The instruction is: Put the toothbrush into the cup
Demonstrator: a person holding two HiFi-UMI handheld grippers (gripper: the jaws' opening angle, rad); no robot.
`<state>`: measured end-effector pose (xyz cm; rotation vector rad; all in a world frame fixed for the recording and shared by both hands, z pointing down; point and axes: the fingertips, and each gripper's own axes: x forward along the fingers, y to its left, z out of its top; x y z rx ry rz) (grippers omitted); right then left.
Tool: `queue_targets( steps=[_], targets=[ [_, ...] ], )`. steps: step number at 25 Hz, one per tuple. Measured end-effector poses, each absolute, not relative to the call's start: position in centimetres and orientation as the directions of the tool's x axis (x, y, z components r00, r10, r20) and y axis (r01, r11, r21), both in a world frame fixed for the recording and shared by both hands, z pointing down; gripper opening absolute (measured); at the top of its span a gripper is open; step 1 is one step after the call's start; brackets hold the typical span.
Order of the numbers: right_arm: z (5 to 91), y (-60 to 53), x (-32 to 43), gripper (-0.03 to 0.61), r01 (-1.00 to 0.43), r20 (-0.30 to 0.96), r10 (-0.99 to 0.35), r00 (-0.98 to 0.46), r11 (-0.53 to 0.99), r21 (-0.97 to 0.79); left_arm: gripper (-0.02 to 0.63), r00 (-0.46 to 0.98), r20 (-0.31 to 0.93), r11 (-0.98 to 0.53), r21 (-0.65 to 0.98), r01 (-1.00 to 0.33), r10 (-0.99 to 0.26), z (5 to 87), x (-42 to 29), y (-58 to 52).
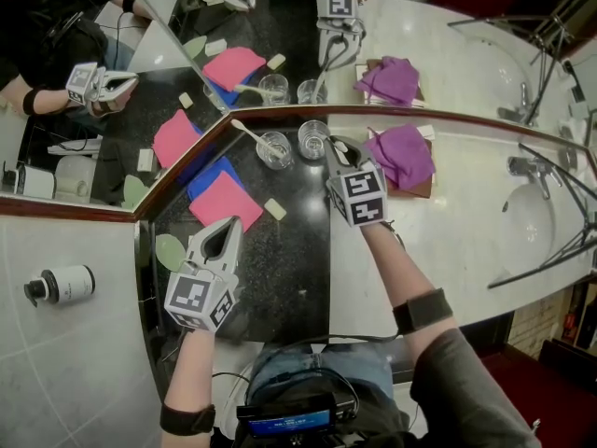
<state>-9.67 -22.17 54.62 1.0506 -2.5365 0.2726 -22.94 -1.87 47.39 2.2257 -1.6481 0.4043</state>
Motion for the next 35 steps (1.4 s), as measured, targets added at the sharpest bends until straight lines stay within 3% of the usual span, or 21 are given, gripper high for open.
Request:
queue_targets(
  steps=[22, 35],
  targets=[
    [46.0, -16.3, -3.4, 0.046, -0.645, 0.452, -0.592, -0.668, 0.763, 0.045, 0.0, 0.292, 0.397, -0.269, 0.113, -0.956, -0.87, 44.2, -20.2, -1.2],
    [50.7, -8.6, 5.0, 0.044, -0.552, 0.674, -0.468, -0.571, 0.827, 0.107, 0.0, 0.352, 0.406, -0.317, 0.154, -0.936, -0.843, 44.8, -16.1, -0.8]
  ],
)
